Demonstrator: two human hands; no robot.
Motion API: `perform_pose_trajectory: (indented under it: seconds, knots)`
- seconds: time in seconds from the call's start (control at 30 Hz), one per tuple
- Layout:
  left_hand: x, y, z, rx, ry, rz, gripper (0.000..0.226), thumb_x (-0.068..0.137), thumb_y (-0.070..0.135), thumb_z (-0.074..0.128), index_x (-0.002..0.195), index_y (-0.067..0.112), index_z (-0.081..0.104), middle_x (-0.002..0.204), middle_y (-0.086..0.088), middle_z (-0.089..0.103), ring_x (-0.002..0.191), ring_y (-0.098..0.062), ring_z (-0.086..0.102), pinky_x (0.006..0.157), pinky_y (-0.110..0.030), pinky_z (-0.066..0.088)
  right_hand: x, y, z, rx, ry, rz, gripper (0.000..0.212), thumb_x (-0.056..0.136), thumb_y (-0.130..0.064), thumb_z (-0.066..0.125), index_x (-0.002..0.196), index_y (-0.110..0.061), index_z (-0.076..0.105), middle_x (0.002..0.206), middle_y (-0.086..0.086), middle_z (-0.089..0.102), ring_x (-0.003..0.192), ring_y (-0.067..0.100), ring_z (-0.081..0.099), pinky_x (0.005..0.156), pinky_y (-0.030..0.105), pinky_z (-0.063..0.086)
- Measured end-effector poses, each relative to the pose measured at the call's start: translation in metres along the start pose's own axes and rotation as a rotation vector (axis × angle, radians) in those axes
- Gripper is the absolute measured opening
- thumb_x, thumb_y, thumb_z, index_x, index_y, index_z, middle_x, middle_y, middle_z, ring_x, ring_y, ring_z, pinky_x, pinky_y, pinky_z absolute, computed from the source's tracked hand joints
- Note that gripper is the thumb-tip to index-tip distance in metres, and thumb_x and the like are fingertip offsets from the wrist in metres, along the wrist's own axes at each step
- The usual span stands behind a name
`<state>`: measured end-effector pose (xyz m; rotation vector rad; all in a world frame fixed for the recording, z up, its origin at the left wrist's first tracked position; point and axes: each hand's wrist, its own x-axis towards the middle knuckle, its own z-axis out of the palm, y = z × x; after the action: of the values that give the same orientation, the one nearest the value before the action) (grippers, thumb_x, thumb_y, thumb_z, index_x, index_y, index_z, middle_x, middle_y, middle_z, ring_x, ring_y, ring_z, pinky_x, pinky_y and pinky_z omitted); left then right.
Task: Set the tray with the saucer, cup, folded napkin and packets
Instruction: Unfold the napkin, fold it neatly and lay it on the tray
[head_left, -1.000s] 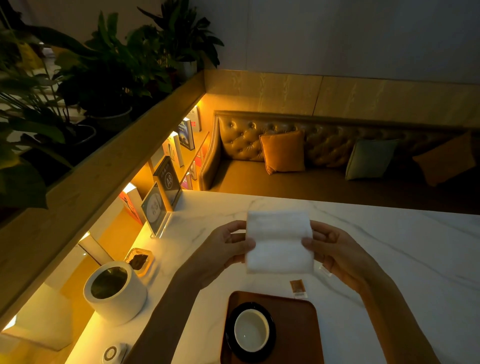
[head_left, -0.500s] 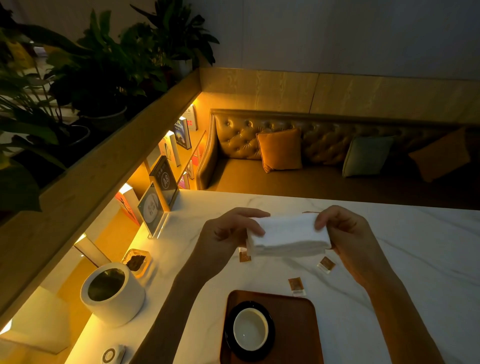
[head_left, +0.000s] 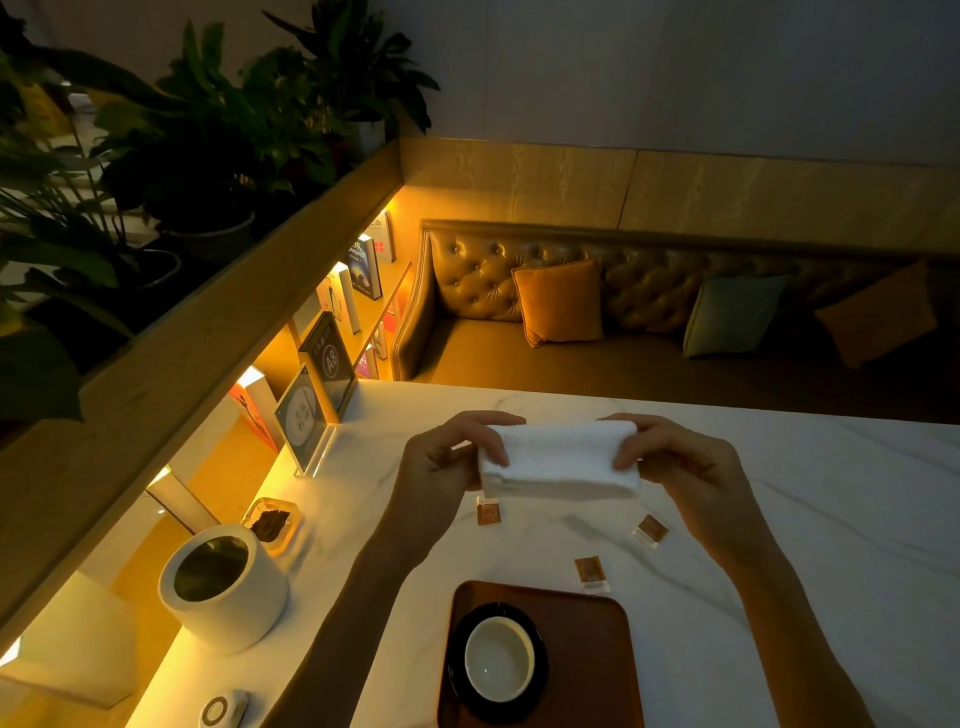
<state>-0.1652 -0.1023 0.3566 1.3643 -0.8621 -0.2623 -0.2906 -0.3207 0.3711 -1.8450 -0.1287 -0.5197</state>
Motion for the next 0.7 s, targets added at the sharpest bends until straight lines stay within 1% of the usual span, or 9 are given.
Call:
perform_pose_trajectory:
  seconds: [0.13, 0.2, 0.27, 0.33, 0.43, 0.5, 0.57, 0.63, 0.7]
  knots:
    - [-0.002, -0.002, -0.002, -0.451, -0.043, -0.231, 0.039, 0.091, 0.0, 0.041, 0.097, 0.02, 0.074, 0.127, -0.003, 0.066, 0.121, -0.021, 0.06, 0.084, -0.028, 0.058, -0.008, 0.005, -0.001, 0.144, 0.065, 0.139, 0.048, 0.09, 0.011, 0.042, 0.101, -0.024, 0.073, 0.126, -0.008, 0.064, 0.122, 0.018, 0.056, 0.087, 0.027, 0.056]
    - [-0.004, -0.003, -0.004, -0.656, -0.087, -0.283, 0.039, 0.09, -0.003, 0.044, 0.117, 0.012, 0.068, 0.136, -0.012, 0.06, 0.127, -0.028, 0.056, 0.094, -0.03, 0.055, -0.011, 0.006, 0.001, 0.167, 0.077, 0.179, 0.042, 0.089, 0.0, 0.05, 0.109, -0.031, 0.07, 0.131, -0.012, 0.061, 0.125, 0.012, 0.054, 0.087, 0.023, 0.055]
    - [-0.005, -0.004, -0.004, -0.712, -0.127, -0.283, 0.043, 0.089, -0.005, 0.05, 0.13, 0.006, 0.058, 0.141, -0.017, 0.054, 0.132, -0.031, 0.052, 0.1, -0.032, 0.052, -0.012, 0.007, 0.003, 0.174, 0.075, 0.206, 0.039, 0.085, -0.012, 0.056, 0.117, -0.031, 0.064, 0.134, -0.013, 0.058, 0.124, 0.009, 0.054, 0.086, 0.02, 0.053]
    - [-0.005, -0.004, -0.001, -0.614, -0.12, -0.28, 0.049, 0.086, -0.006, 0.057, 0.133, 0.007, 0.054, 0.139, -0.013, 0.055, 0.131, -0.028, 0.053, 0.103, -0.031, 0.05, -0.013, 0.008, 0.005, 0.168, 0.086, 0.233, 0.043, 0.082, -0.012, 0.059, 0.122, -0.028, 0.06, 0.135, -0.01, 0.058, 0.121, 0.008, 0.057, 0.084, 0.018, 0.053]
    - [-0.005, -0.003, 0.006, -0.264, -0.014, -0.295, 0.049, 0.085, -0.004, 0.064, 0.128, 0.018, 0.058, 0.132, 0.001, 0.062, 0.124, -0.018, 0.059, 0.099, -0.03, 0.053, -0.013, 0.009, 0.009, 0.165, 0.127, 0.284, 0.047, 0.076, -0.012, 0.066, 0.12, -0.028, 0.06, 0.121, -0.009, 0.067, 0.106, 0.009, 0.066, 0.075, 0.016, 0.055]
    - [-0.005, -0.003, 0.009, -0.112, 0.045, -0.295, 0.042, 0.086, 0.005, 0.067, 0.124, 0.021, 0.059, 0.13, 0.004, 0.063, 0.12, -0.016, 0.061, 0.093, -0.029, 0.057, -0.013, 0.009, 0.011, 0.101, 0.133, 0.268, 0.039, 0.075, -0.022, 0.067, 0.114, -0.026, 0.061, 0.103, -0.006, 0.074, 0.082, 0.008, 0.071, 0.065, 0.016, 0.056]
    - [-0.005, -0.003, 0.011, -0.095, 0.018, -0.299, 0.039, 0.085, 0.021, 0.067, 0.123, 0.019, 0.057, 0.128, -0.001, 0.062, 0.118, -0.02, 0.062, 0.088, -0.035, 0.06, -0.013, 0.011, 0.013, 0.013, 0.149, 0.246, 0.027, 0.078, -0.034, 0.064, 0.105, -0.033, 0.063, 0.086, -0.005, 0.073, 0.057, 0.006, 0.062, 0.05, 0.014, 0.05]
    - [-0.006, -0.003, 0.01, -0.05, -0.015, -0.298, 0.039, 0.086, 0.033, 0.065, 0.122, 0.021, 0.055, 0.124, -0.002, 0.061, 0.115, -0.02, 0.063, 0.085, -0.036, 0.06, -0.013, 0.014, 0.012, -0.009, 0.169, 0.249, 0.021, 0.08, -0.039, 0.061, 0.101, -0.038, 0.062, 0.087, -0.01, 0.069, 0.054, 0.007, 0.058, 0.046, 0.014, 0.047]
    - [-0.007, -0.004, 0.009, -0.04, -0.03, -0.284, 0.041, 0.085, 0.032, 0.063, 0.125, 0.026, 0.051, 0.123, 0.002, 0.06, 0.111, -0.015, 0.064, 0.08, -0.031, 0.061, -0.014, 0.016, 0.012, -0.007, 0.151, 0.272, 0.02, 0.084, -0.04, 0.061, 0.104, -0.042, 0.061, 0.091, -0.016, 0.066, 0.065, 0.009, 0.063, 0.048, 0.013, 0.048]
